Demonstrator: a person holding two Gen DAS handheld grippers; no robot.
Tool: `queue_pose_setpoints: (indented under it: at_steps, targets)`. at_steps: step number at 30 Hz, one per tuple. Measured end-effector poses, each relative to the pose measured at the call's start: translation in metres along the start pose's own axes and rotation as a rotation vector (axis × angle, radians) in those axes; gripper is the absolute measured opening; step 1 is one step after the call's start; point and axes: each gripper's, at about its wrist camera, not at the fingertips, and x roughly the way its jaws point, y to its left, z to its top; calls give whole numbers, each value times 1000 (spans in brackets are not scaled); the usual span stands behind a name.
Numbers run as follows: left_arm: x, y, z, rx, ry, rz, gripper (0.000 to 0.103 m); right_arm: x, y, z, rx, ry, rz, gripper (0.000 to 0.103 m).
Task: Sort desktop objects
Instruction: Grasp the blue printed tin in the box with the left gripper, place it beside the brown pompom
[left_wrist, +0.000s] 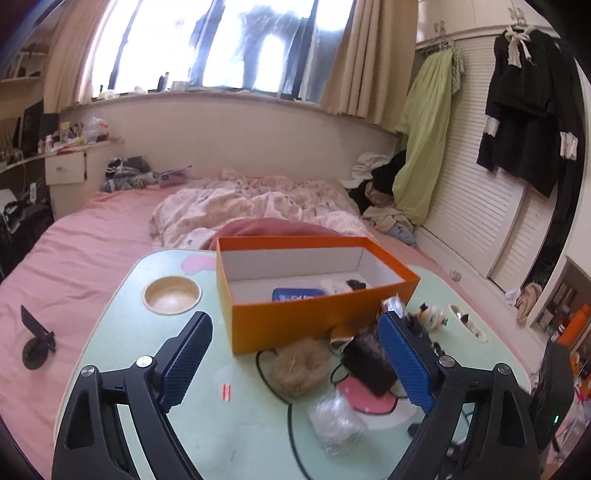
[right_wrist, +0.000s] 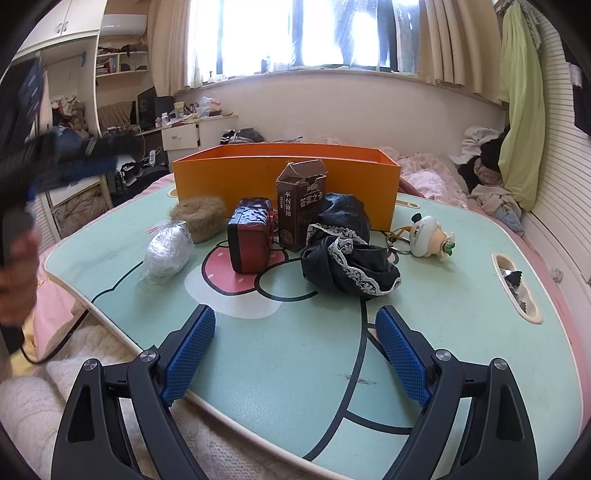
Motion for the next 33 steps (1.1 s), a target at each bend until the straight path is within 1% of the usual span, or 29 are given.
queue_pose_setpoints:
  at_steps: [2, 5, 8, 9, 12, 15, 18, 20, 23, 25, 27, 29, 31, 33]
  targets:
    - [21, -7, 21, 2, 34, 40, 87, 0, 0, 0, 0, 0, 0, 89]
    - [54, -25, 44, 46, 60, 136, 87, 0, 0, 0, 0, 0, 0, 89]
    - [85, -38, 52, 84, 113, 170, 87, -1, 0, -1, 0, -2, 2, 89]
    - [96, -40, 52, 83, 144, 174, 87, -1, 0, -1, 0, -2, 3, 89]
    - [117, -39, 47, 57, 232, 148, 86, -1, 1, -2, 0, -2, 2, 89]
    - [132, -35, 40, 33, 308, 140, 79, -1, 1, -2, 0, -2, 2, 89]
    - [141, -33, 35, 14, 380, 115, 78, -1, 1, -2, 0, -2, 2, 89]
    - [143, -35, 35, -3, 395, 105, 77, -1, 2, -2, 0, -2, 2, 89]
    - [148, -33, 37, -16, 451, 110, 77, -1, 2, -2, 0, -2, 2, 89]
    - [157, -32, 41, -30, 531, 116, 77, -2, 2, -2, 0, -2, 1, 89]
    - [167, -28, 47, -67, 614, 114, 77, -2, 3, -2, 1, -2, 1, 89]
    - [172, -22, 51, -103, 670, 126, 77, -2, 3, -2, 1, -2, 1, 89]
    - [179, -19, 53, -104, 730, 152, 77, -2, 3, -2, 1, -2, 1, 89]
    - [187, -20, 53, -96, 789, 162, 77, -2, 3, -2, 0, -2, 1, 89]
